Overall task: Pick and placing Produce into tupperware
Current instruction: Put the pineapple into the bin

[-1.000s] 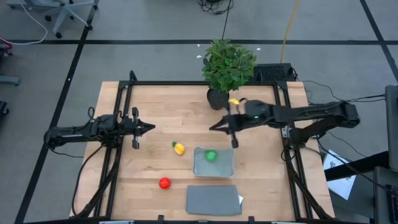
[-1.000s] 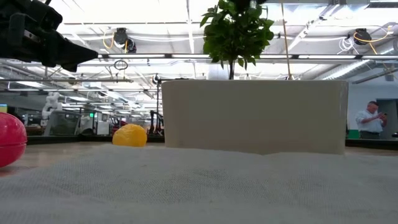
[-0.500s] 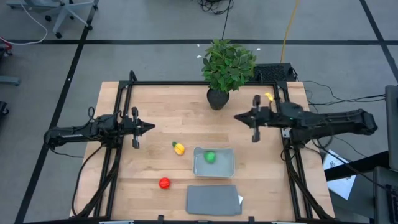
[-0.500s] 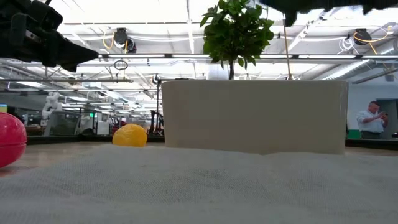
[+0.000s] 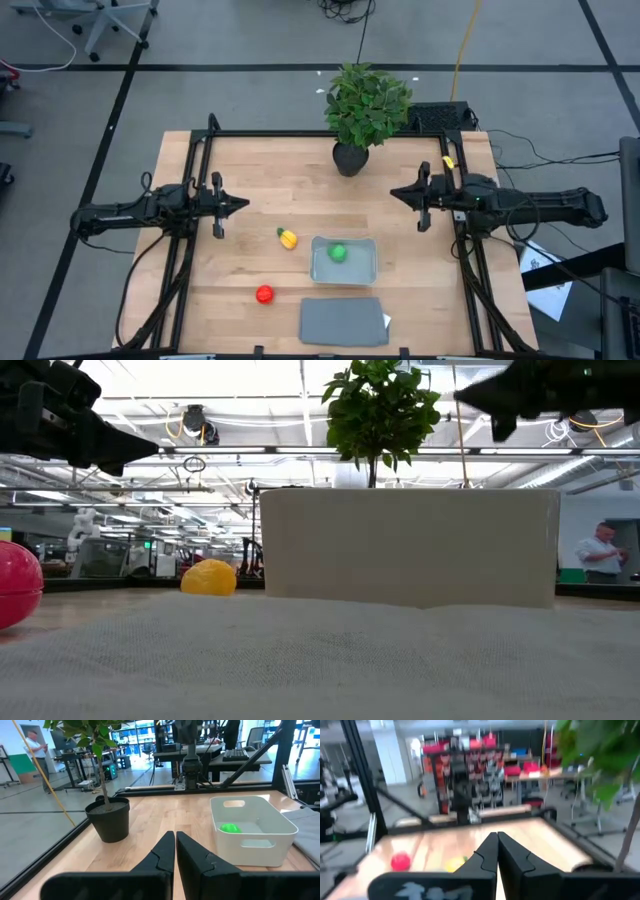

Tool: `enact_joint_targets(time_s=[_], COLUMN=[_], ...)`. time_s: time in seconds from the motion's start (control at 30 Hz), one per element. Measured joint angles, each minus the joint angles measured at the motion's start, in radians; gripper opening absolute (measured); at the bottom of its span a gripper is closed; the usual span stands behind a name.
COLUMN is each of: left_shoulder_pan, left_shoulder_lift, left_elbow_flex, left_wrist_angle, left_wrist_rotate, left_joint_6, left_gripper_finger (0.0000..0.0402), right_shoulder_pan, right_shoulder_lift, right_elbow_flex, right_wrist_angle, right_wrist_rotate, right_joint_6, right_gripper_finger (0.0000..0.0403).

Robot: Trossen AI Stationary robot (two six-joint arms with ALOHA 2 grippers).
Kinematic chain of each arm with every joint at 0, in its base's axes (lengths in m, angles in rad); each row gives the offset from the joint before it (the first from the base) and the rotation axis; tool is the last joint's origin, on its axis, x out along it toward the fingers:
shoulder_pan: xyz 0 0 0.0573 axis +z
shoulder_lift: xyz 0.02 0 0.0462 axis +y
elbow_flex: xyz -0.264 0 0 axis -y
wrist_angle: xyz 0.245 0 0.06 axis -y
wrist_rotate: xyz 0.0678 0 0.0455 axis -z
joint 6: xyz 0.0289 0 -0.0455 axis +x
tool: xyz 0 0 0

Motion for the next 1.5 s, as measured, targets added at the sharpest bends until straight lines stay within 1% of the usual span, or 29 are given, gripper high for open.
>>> enact_joint_targets(time_s=[0.1, 0.3, 0.47, 0.67, 0.73, 1.13, 1.37, 1.5], left_shoulder_pan=[0.000, 0.000, 0.000, 0.000, 0.000, 0.000, 0.000, 0.000], left_shoulder_lift=[0.000, 0.000, 0.000, 0.000, 0.000, 0.000, 0.000, 0.000], left_elbow_flex=[0.000, 0.000, 0.000, 0.000, 0.000, 0.000, 0.000, 0.000], left_wrist_angle=[0.000, -0.013, -0.024, -0.031, -0.030, -0.029, -0.036, -0.034], left_wrist_rotate=[0.000, 0.000, -0.001, -0.001, -0.001, -0.002, -0.001, -0.001], left_joint_6=[-0.009, -0.021, -0.021, -0.025, -0.025, -0.024, 0.062, 0.045], left_gripper_finger=[0.0021, 0.0021, 0.0021, 0.0021, 0.0021, 0.0021, 0.0021, 0.0021], right_shoulder_pan=[0.000, 0.000, 0.000, 0.000, 0.000, 0.000, 0.000, 0.000], right_shoulder_lift=[-0.005, -0.066, -0.090, -0.099, -0.103, -0.112, -0.134, -0.134], right_elbow_flex=[-0.021, -0.070, -0.121, -0.214, -0.231, -0.236, -0.236, -0.236], right_wrist_angle=[-0.046, -0.040, -0.016, 0.174, 0.188, 0.132, 0.103, 0.102], right_wrist_rotate=[0.012, 0.104, 0.111, 0.109, 0.109, 0.109, 0.108, 0.108], right_joint_6=[0.012, 0.094, 0.091, 0.068, 0.050, 0.002, -0.010, -0.017], right_gripper_finger=[0.0000, 0.0000, 0.0000, 0.0000, 0.0000, 0.0000, 0.0000, 0.0000])
